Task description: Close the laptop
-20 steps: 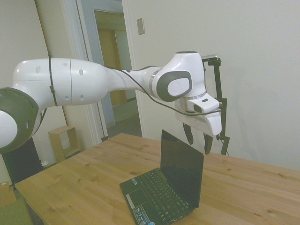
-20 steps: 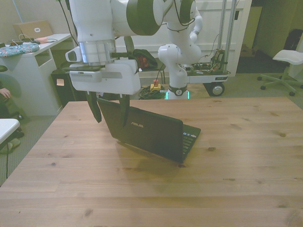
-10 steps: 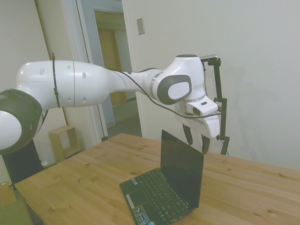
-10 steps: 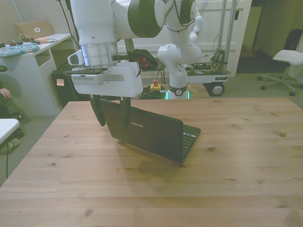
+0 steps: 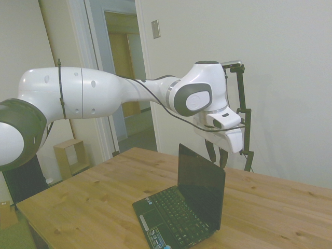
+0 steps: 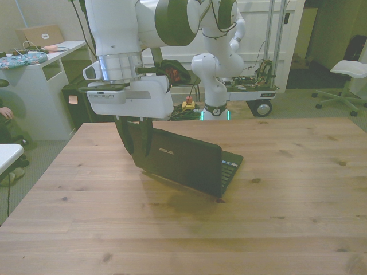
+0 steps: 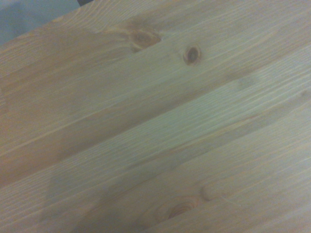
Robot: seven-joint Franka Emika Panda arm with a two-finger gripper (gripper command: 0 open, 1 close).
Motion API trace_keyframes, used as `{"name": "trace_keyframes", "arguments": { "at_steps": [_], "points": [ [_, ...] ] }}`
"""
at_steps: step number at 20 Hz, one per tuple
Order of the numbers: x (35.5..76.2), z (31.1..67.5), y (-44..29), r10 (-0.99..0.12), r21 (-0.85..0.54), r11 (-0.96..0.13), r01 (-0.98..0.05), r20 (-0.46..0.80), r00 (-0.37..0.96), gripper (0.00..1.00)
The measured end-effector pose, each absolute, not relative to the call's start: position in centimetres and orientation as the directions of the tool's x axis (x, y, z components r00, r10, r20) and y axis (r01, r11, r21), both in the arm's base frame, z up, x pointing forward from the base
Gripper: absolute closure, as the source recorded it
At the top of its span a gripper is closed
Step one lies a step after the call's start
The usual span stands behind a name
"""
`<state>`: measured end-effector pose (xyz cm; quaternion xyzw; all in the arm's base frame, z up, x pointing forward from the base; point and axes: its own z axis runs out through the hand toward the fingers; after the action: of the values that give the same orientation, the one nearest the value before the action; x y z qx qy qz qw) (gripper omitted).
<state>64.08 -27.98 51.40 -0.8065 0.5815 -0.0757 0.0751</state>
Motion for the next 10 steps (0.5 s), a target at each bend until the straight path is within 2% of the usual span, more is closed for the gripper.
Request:
{"name": "trace_keyframes", "arguments": {
  "at_steps": [10],
  "points": [
    [63.85, 51.35, -27.48, -0.952, -0.212, -0.302, -0.93, 0.019, 0.305, 1.0]
  ]
}}
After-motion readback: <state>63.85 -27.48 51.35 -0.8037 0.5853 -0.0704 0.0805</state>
